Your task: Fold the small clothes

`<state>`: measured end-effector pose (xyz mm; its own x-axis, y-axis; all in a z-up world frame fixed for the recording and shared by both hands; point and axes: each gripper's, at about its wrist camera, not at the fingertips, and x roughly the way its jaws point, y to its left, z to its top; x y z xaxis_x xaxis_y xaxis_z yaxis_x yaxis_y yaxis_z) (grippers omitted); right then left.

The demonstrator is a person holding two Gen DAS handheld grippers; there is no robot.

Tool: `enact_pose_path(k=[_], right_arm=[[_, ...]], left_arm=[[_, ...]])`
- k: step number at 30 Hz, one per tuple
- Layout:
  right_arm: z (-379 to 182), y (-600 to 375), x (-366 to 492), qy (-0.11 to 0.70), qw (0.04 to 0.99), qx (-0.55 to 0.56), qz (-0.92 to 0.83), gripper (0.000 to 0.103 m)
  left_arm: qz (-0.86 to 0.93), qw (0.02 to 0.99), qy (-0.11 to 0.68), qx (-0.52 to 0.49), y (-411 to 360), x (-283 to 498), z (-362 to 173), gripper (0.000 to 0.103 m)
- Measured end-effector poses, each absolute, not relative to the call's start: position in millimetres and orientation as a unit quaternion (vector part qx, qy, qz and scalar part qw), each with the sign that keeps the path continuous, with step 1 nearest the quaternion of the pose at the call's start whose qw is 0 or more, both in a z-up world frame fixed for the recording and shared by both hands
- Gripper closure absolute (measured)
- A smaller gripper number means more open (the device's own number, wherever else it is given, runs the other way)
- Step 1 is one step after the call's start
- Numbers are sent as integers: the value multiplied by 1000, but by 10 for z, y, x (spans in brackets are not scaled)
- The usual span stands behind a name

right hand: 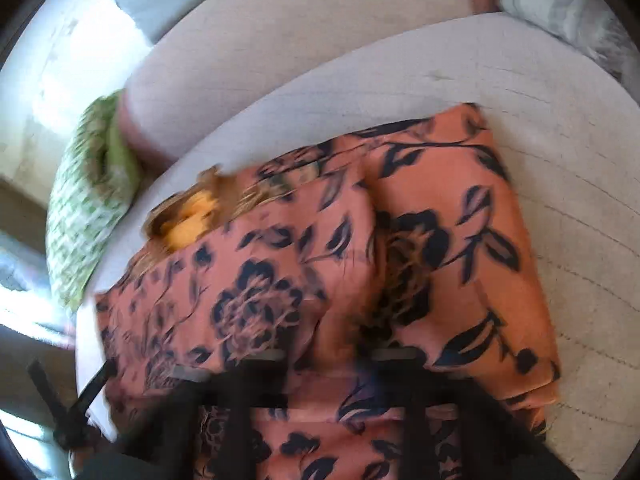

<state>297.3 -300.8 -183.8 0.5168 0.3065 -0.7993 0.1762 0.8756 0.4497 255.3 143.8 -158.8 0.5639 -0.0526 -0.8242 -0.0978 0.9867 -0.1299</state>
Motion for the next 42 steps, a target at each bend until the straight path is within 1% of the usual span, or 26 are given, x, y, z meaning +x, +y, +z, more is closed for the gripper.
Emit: enact_pose_path(k=[3, 4, 6, 7, 8, 9, 10, 11, 12, 13, 16, 18, 20, 22, 23, 24, 25, 31, 33, 34, 35, 37, 39, 40, 41, 42], right_arm=[[-1503, -2880, 2791, 445, 880, 162, 30, 95], [-1466, -2869, 2747, 437, 887, 149, 24, 95], [-1573, -2892, 2753, 452, 885, 113, -3, 94], [-1804, -2910, 2824, 497, 862, 98, -13, 92], [-1869, -2962, 2816, 506, 855, 112, -6, 91], [-1801, -3000, 2753, 486, 866, 120, 0, 88], [-1732, -3023, 2713, 474, 872, 121, 3, 78], [-1635, -3056, 2668, 458, 881, 122, 1, 55], [-1560, -3079, 2639, 445, 887, 122, -5, 38], [-1456, -3104, 2604, 424, 897, 119, -15, 30], [-1137, -3141, 2531, 364, 922, 128, -11, 30], [-989, -3142, 2522, 338, 927, 158, 44, 30], [-1052, -3025, 2710, 360, 906, 189, 122, 30], [-1313, -2995, 2962, 412, 870, 217, 165, 29], [-1460, -2990, 3080, 438, 858, 218, 156, 29], [-1687, -3042, 3191, 480, 843, 215, 113, 29], [-1859, -3144, 3224, 498, 831, 231, 84, 35], [-1497, -3129, 3093, 434, 859, 232, 140, 34], [-1526, -3141, 3188, 438, 861, 225, 127, 27], [-1683, -3176, 3319, 465, 851, 224, 94, 26], [-1791, -3213, 3379, 475, 841, 242, 91, 26], [-1641, -3254, 3292, 452, 846, 265, 95, 26], [-1451, -3213, 3158, 417, 861, 263, 128, 26], [-1423, -3202, 3129, 409, 865, 256, 137, 21], [-1487, -3196, 3162, 422, 865, 240, 126, 13], [-1655, -3155, 3279, 462, 851, 230, 99, 13]], left_arm=[[15, 910, 410, -60, 1333, 2491, -1323, 94], [16, 911, 407, -59, 1319, 2498, -1315, 94], [4, 892, 449, -59, 1301, 2619, -1500, 81], [3, 876, 480, -57, 1299, 2683, -1625, 72], [5, 875, 481, -58, 1317, 2669, -1657, 68], [12, 884, 465, -54, 1326, 2608, -1597, 64], [23, 893, 447, -49, 1340, 2573, -1529, 57], [31, 903, 426, -50, 1356, 2553, -1435, 54], [28, 906, 418, -51, 1359, 2569, -1379, 54], [19, 910, 410, -52, 1362, 2622, -1318, 54], [-5, 918, 396, -39, 1282, 2769, -1193, 54], [-30, 915, 401, -47, 1243, 2873, -1210, 54], [-48, 905, 418, -64, 1236, 3023, -1331, 54], [-17, 885, 461, -60, 1253, 3161, -1569, 55], [10, 876, 478, -59, 1313, 3224, -1699, 54], [8, 879, 472, -69, 1359, 3221, -1712, 54], [11, 882, 466, -63, 1357, 3200, -1681, 53], [20, 911, 412, -7, 1204, 2992, -1365, 53], [38, 891, 451, 29, 1146, 3089, -1555, 52], [39, 879, 475, 14, 1203, 3139, -1661, 48], [43, 881, 472, -11, 1270, 3137, -1660, 42], [59, 889, 454, -20, 1322, 3071, -1535, 42], [61, 910, 410, -8, 1319, 2938, -1384, 42], [68, 911, 406, 4, 1301, 2915, -1388, 41], [74, 901, 427, 20, 1281, 2948, -1483, 41], [70, 881, 468, 17, 1298, 3012, -1620, 40]])
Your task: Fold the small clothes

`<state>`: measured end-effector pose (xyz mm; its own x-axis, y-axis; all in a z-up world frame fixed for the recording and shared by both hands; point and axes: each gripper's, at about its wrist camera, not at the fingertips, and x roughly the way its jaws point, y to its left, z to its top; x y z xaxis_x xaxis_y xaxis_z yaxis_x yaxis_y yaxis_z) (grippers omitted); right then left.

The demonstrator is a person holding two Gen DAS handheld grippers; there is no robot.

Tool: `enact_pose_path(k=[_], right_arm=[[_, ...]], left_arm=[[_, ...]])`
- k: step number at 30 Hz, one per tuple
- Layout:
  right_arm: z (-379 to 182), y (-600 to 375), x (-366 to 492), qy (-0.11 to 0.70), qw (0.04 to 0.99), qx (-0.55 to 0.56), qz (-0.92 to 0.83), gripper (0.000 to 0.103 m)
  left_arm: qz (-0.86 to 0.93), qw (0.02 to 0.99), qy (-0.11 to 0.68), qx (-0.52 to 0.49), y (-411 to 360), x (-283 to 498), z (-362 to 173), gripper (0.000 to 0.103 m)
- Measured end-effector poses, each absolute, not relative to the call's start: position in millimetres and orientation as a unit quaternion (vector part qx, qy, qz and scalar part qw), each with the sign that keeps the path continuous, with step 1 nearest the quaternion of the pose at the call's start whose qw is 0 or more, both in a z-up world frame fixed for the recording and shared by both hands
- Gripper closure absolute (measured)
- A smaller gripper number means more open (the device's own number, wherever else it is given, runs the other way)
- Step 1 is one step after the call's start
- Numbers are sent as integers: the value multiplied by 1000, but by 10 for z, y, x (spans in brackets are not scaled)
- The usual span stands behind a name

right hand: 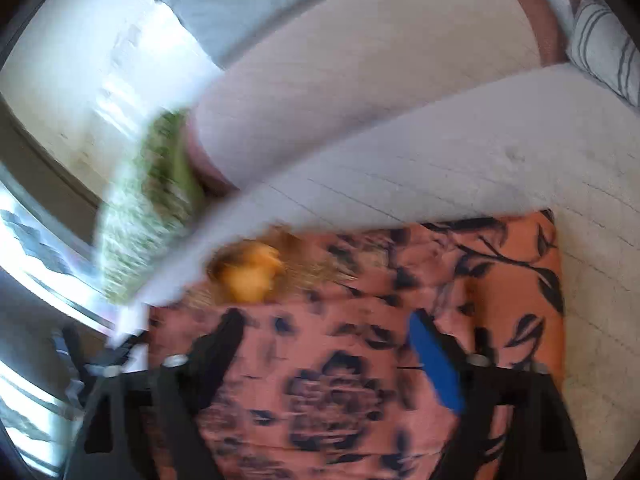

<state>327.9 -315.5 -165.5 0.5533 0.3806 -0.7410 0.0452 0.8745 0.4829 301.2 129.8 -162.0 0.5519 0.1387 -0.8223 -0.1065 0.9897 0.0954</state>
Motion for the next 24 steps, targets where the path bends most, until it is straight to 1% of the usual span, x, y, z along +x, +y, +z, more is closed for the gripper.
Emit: enact_pose_path(k=[1, 2, 6, 8, 11, 13, 14, 15, 17, 18, 20, 22, 23, 24], right_arm=[[-1774, -3190, 3329, 484, 835, 244, 96, 13], [-1713, -3227, 3273, 465, 842, 257, 93, 15], [-1207, -3172, 2876, 412, 871, 245, 108, 14], [-1107, -3087, 2639, 401, 875, 241, 123, 14], [-1201, -3082, 2404, 415, 866, 246, 131, 14], [-1480, -3146, 2416, 455, 844, 258, 123, 13], [-1708, -3121, 2499, 500, 818, 264, 105, 14], [-1804, -3048, 2596, 499, 818, 267, 104, 14], [-1587, -3001, 2511, 486, 833, 246, 95, 14], [-1383, -2958, 2391, 465, 844, 240, 118, 14], [-1150, -2886, 2180, 434, 864, 214, 140, 14], [-1097, -2915, 1962, 436, 869, 195, 130, 14], [-1120, -2968, 1807, 441, 867, 198, 121, 14], [-1113, -3014, 1734, 441, 866, 204, 116, 14]], left_arm=[[64, 877, 475, -1, 1344, 2986, -1651, 40], [68, 882, 467, -15, 1384, 2933, -1586, 40], [64, 911, 408, -6, 1409, 2485, -1138, 39], [54, 919, 390, -9, 1378, 2209, -1046, 28], [49, 913, 405, -7, 1333, 2032, -1204, 28], [66, 888, 455, 13, 1231, 2216, -1455, 28], [77, 865, 495, 16, 1237, 2274, -1624, 28], [79, 858, 508, -6, 1288, 2290, -1702, 28], [90, 869, 485, -35, 1349, 2163, -1514, 28], [89, 883, 460, -32, 1340, 2062, -1388, 28], [87, 898, 431, -3, 1280, 1869, -1253, 26], [87, 886, 455, 21, 1269, 1734, -1318, 26], [87, 880, 466, 16, 1295, 1675, -1336, 26], [82, 887, 455, -2, 1346, 1494, -1290, 26]])
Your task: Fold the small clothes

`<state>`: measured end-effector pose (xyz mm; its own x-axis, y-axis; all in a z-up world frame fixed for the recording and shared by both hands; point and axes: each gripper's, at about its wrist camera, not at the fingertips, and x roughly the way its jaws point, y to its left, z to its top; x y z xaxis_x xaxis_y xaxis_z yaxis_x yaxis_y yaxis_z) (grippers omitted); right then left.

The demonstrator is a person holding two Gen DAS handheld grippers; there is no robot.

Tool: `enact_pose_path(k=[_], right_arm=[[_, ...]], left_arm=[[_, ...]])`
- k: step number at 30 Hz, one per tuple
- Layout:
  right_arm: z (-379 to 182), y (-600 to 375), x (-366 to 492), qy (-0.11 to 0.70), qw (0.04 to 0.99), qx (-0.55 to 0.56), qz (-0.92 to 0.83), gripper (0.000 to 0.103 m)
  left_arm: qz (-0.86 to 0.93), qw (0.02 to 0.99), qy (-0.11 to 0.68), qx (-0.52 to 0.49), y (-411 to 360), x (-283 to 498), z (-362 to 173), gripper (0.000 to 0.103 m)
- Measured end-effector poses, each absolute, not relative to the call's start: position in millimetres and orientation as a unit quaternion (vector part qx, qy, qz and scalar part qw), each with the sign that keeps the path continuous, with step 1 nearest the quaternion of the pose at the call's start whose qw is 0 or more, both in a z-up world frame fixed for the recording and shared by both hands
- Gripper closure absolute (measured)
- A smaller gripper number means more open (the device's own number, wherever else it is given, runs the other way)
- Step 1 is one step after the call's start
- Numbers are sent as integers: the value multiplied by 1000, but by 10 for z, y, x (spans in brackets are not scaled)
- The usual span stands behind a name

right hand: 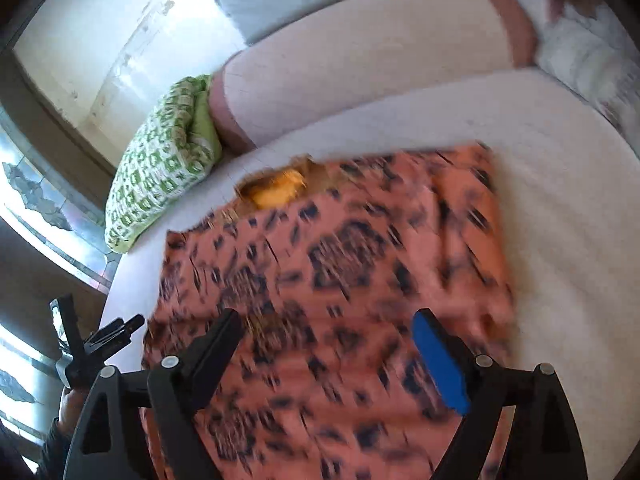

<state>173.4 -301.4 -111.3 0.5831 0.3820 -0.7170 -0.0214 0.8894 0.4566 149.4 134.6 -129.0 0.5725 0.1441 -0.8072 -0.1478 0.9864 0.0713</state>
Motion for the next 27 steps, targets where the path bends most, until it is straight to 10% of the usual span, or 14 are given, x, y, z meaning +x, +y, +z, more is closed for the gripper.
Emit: enact_pose_path(k=[9, 19, 27], right_arm=[[-1357, -3463, 737, 453, 859, 224, 82, 14], [-1123, -3034, 1455, 431, 866, 193, 163, 14], [-1299, -2726, 2381, 442, 854, 191, 198, 14]], left_arm=[[21, 919, 390, -43, 1567, 1121, -1009, 26], [-57, 891, 414, -177, 1774, 2727, -1114, 28], [-45, 872, 460, -162, 1790, 3494, -1707, 66]])
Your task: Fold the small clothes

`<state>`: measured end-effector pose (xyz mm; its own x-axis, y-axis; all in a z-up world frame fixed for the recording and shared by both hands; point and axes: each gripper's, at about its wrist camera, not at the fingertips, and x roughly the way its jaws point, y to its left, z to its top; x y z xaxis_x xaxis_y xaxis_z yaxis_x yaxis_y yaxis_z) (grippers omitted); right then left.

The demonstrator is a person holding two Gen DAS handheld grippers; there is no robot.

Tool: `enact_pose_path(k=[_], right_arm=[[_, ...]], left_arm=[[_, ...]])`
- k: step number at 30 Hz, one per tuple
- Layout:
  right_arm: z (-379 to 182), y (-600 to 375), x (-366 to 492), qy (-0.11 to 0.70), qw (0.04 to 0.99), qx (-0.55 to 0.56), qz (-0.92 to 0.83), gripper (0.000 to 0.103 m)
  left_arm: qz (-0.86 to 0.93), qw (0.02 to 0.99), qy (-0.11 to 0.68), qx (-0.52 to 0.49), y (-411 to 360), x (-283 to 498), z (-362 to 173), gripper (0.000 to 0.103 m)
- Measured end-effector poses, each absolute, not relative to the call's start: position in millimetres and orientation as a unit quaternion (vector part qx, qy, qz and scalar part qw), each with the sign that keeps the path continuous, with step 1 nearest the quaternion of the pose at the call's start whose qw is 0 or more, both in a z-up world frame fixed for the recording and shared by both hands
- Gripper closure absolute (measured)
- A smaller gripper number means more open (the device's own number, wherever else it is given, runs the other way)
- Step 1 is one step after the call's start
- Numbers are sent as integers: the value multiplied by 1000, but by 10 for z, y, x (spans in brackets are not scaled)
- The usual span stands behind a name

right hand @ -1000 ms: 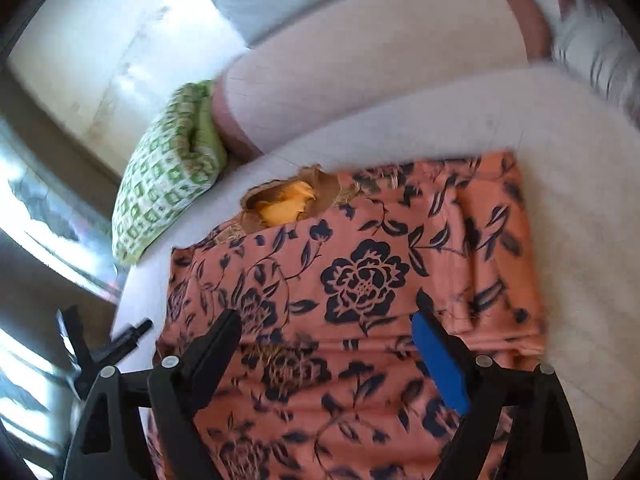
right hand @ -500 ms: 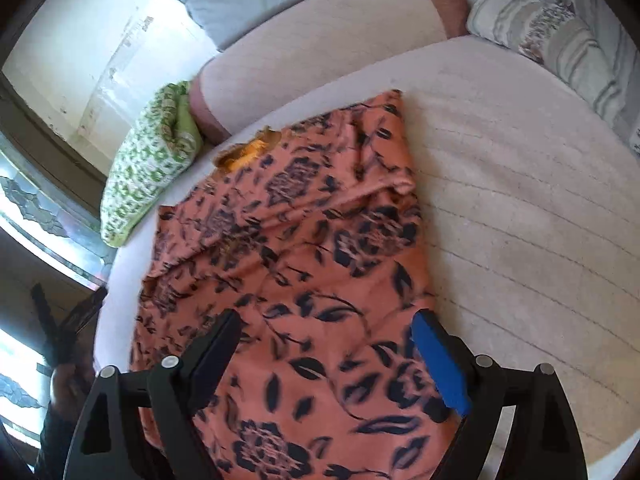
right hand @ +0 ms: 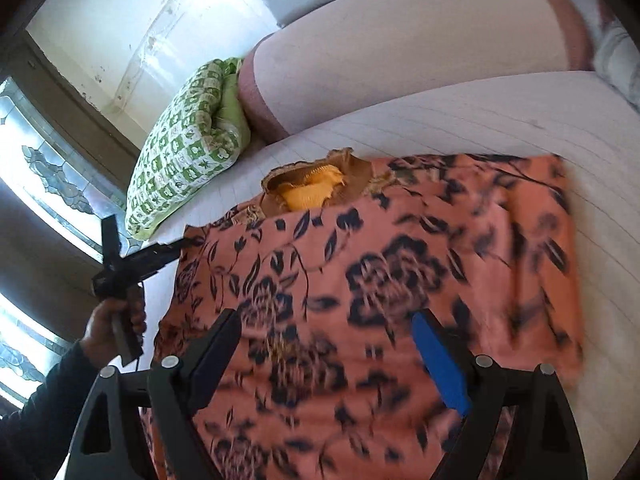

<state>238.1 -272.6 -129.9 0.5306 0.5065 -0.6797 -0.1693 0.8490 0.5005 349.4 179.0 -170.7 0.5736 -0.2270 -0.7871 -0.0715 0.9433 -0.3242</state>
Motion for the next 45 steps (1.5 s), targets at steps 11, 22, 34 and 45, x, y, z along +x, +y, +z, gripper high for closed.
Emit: enact_pose_path(k=[11, 22, 34, 45], right_arm=[[-1525, -2796, 2743, 444, 841, 235, 201, 14], [-1291, -3115, 2260, 421, 842, 291, 170, 14], [-1433, -3635, 75, 488, 839, 225, 87, 14], [-1862, -3516, -360, 540, 813, 208, 69, 15]], left_arm=[[-16, 884, 460, -77, 1506, 3537, -1700, 68], [-37, 924, 371, -82, 1557, 2335, -1041, 27], [-62, 886, 446, -114, 1627, 21, -1387, 23], [-14, 845, 528, -78, 1402, -268, -1937, 57]])
